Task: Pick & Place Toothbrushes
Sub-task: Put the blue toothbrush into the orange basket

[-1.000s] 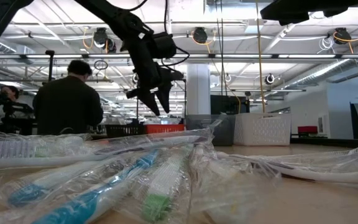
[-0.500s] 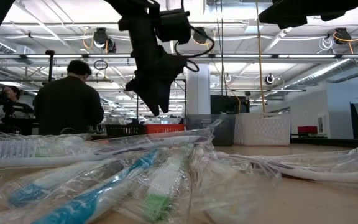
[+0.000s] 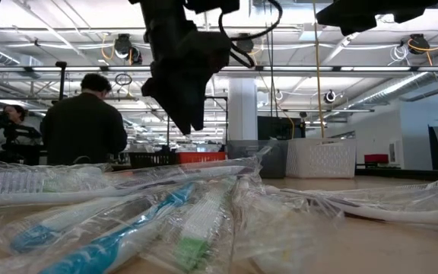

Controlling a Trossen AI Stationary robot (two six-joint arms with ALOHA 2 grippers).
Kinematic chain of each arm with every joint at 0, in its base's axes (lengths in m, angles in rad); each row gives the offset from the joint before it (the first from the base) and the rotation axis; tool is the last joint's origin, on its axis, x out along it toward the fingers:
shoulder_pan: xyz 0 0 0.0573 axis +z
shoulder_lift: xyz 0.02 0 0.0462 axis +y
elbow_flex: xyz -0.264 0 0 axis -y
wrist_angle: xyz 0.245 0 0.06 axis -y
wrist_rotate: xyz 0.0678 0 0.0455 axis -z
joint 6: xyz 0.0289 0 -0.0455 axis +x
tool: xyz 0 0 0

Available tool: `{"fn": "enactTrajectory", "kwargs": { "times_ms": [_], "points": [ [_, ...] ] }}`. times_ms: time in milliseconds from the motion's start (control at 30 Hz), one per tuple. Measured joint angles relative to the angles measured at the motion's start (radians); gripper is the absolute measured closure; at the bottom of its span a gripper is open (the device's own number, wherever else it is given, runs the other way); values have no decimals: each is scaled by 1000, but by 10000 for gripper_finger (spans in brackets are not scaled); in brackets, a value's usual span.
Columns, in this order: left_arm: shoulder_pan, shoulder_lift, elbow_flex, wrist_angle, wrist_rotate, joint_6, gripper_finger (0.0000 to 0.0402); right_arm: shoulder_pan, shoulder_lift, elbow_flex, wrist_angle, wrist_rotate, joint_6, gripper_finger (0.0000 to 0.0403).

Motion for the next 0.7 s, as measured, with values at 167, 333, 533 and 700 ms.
{"fn": "enactTrajectory", "kwargs": {
  "times_ms": [167, 333, 533, 700],
  "points": [
    [-62, 0, 0, -9, -3, -118, 229, 0, 0, 0, 0, 0, 18, 271],
    [-123, 16, -1, -38, -20, -196, 229, 0, 0, 0, -1, 0, 18, 271],
    [-190, 18, -1, -49, -61, -276, 229, 0, 0, 0, -1, -1, 18, 271],
    [-228, 17, -22, -83, -94, -354, 229, 0, 0, -1, 1, -1, 19, 271]
  ]
}}
